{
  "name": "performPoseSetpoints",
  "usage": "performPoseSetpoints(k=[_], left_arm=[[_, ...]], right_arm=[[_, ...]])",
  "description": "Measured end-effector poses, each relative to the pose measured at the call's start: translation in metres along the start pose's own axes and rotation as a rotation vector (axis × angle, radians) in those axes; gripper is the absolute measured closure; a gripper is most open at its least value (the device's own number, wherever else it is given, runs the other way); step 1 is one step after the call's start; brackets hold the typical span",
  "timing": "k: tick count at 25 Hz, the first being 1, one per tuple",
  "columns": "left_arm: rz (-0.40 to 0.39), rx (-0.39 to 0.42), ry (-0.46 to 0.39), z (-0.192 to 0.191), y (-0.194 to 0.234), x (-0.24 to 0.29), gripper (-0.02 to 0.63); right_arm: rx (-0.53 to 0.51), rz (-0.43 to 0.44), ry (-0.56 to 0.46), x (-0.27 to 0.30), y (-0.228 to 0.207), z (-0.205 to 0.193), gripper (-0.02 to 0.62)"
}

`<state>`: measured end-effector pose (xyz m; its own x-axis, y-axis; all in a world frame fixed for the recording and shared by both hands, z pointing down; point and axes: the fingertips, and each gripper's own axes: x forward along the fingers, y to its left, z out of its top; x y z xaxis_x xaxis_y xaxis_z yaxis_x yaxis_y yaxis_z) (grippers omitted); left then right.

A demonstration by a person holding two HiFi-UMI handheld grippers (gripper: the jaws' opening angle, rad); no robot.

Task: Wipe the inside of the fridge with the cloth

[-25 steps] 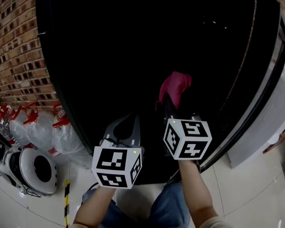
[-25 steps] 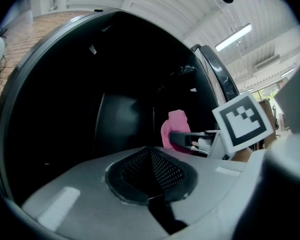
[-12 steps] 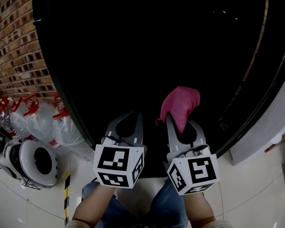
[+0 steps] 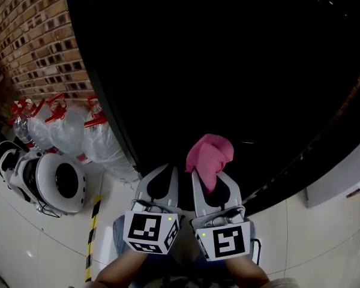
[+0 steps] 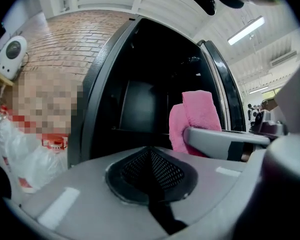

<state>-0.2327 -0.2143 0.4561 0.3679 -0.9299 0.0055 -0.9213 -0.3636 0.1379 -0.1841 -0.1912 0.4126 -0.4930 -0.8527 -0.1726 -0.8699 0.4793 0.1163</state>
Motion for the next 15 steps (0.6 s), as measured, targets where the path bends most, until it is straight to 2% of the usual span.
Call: performPoseSetpoints(k=[11,15], left_arm=[[0.118,0.017,-0.006,-0.026,0.042,-0.023,0.594],[0.143,0.030,-0.011,-0.017,0.050,-0.030,0.594]], right_arm=[[-0.006,0.113,-0.012,0.025,0.051,-0.068,0.535],[-0.062,0.175,0.062,0.047,0.061,-0.097,0.534]])
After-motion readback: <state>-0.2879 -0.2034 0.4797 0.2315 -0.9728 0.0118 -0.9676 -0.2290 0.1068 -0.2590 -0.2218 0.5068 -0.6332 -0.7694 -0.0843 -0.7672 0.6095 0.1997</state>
